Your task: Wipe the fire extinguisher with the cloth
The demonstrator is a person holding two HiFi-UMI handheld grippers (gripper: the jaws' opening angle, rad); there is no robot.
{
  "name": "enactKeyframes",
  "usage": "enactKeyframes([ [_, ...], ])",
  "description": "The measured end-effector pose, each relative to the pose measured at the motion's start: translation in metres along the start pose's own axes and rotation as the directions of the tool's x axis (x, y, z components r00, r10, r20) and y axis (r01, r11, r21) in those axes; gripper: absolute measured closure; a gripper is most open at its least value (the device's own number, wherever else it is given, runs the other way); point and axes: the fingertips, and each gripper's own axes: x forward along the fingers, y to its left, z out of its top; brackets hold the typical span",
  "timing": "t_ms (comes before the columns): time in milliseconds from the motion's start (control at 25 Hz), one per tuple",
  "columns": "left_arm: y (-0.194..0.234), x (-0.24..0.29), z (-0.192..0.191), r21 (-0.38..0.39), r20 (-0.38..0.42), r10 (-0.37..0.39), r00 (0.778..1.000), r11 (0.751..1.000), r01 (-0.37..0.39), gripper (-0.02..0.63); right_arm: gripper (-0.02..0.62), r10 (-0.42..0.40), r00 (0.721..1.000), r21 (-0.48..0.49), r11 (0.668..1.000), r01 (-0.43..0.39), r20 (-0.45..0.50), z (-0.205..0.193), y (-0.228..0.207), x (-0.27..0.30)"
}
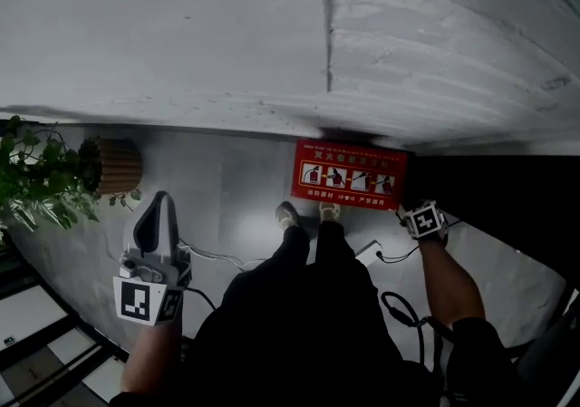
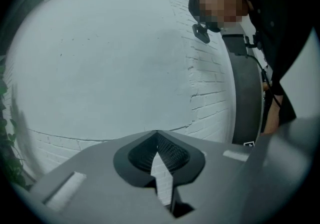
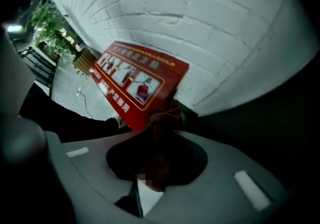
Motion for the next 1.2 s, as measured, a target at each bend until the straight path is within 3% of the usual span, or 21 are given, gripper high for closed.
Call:
enactKeyframes([
  [120,0.002,-0.004,-0.012,-0.023,-0.007,0.019,1.000,1.000,-0.019,0.606,0.526,-0.008,0.990,-0.137,0.990,0.027,0.139,0.055,0.028,-0.001],
  [240,0.000,-0.006,-0.010,-0.027,-0.008,0.024,1.000,0.999,-0.024,0.606,0.526,0.039,0.981,-0.217,0.976,0.003,0.189,0.105,0.061,0.010],
  [360,0.003,-0.014,-0.006,-0.004,-0.018,0.037,0.999,0.999,-0.037,0.606,0.526,0.069,0.988,-0.241,0.970,-0.034,0.137,0.128,0.077,0.031],
  [520,0.016,-0.033,-0.007,0.006,-0.029,0.096,0.995,0.995,-0.096,0.606,0.522,0.058,0.997,-0.164,0.984,-0.066,-0.051,0.106,0.078,0.055],
  [560,0.018,-0.038,-0.007,0.008,-0.026,0.114,0.993,0.993,-0.114,0.606,0.517,0.066,0.997,-0.175,0.982,-0.072,-0.041,0.107,0.080,0.057],
  [680,0.023,-0.050,-0.006,0.019,-0.009,0.143,0.990,0.990,-0.143,0.606,0.488,0.101,0.991,-0.254,0.964,-0.076,0.086,0.125,0.085,0.050],
  [800,0.022,-0.043,-0.010,-0.016,0.003,0.115,0.993,0.993,-0.115,0.606,0.436,0.078,0.965,-0.275,0.961,-0.006,0.252,0.142,0.078,0.014],
  [880,0.014,-0.031,-0.015,-0.057,0.017,0.086,0.996,0.995,-0.085,0.606,0.431,0.053,0.918,-0.262,0.964,0.057,0.394,0.153,0.078,-0.024],
  [920,0.008,-0.023,-0.021,-0.067,0.018,0.070,0.997,0.995,-0.069,0.606,0.437,0.039,0.879,-0.250,0.964,0.092,0.476,0.157,0.080,-0.048],
  [960,0.000,-0.015,-0.026,-0.070,0.020,0.052,0.998,0.996,-0.051,0.606,0.446,0.026,0.827,-0.233,0.964,0.128,0.562,0.162,0.083,-0.076],
  [1040,-0.019,0.005,-0.031,-0.061,0.040,-0.001,0.999,0.998,0.003,0.606,0.475,-0.002,0.692,-0.193,0.960,0.203,0.722,0.171,0.088,-0.142],
  [1120,-0.031,0.034,-0.028,-0.038,0.083,-0.058,0.995,0.997,0.061,0.606,0.531,-0.028,0.571,-0.182,0.934,0.309,0.821,0.177,0.095,-0.212],
  [1200,-0.031,0.065,-0.018,-0.043,0.131,-0.079,0.988,0.995,0.085,0.606,0.592,-0.032,0.491,-0.184,0.904,0.386,0.871,0.176,0.107,-0.265],
])
